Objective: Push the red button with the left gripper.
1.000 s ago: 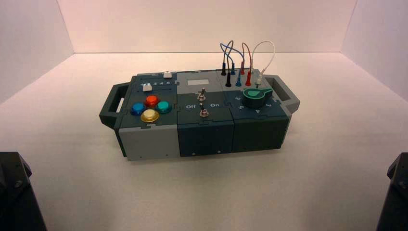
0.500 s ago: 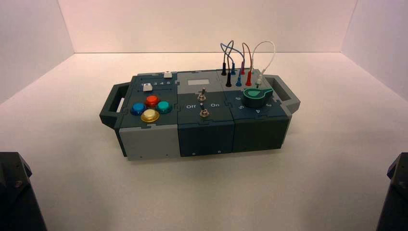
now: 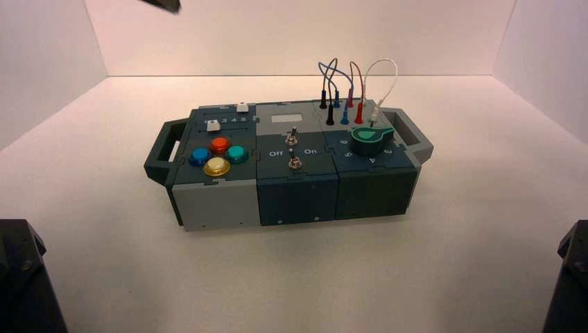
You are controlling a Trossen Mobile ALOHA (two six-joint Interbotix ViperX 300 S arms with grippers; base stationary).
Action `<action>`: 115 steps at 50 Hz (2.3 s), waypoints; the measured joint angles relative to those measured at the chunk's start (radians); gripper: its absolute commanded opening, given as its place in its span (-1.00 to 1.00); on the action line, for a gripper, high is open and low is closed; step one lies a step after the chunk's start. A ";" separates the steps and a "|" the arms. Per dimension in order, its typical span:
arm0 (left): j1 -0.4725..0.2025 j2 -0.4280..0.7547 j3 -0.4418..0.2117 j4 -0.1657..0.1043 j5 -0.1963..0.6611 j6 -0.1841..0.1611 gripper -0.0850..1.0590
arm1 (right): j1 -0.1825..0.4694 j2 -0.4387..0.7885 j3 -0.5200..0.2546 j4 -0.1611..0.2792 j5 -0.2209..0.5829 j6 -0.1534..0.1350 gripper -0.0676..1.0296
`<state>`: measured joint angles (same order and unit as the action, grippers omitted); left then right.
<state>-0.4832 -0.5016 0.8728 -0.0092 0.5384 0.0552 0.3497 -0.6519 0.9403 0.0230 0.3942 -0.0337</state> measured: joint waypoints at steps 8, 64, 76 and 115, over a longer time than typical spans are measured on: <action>-0.057 0.066 -0.015 -0.002 0.057 0.000 -0.91 | 0.095 0.044 -0.018 -0.002 0.015 -0.002 -0.92; -0.164 0.426 -0.063 -0.005 0.087 0.003 -0.91 | 0.150 0.087 -0.029 0.000 0.037 -0.002 -0.92; -0.163 0.451 -0.063 -0.005 0.081 0.003 -0.91 | 0.150 0.087 -0.028 0.002 0.037 -0.002 -0.92; -0.170 0.454 -0.060 -0.009 0.095 0.003 -0.91 | 0.150 0.083 -0.034 0.005 0.046 0.003 -0.92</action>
<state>-0.6535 -0.0476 0.8130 -0.0184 0.6335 0.0583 0.5001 -0.5691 0.9066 0.0276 0.4403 -0.0307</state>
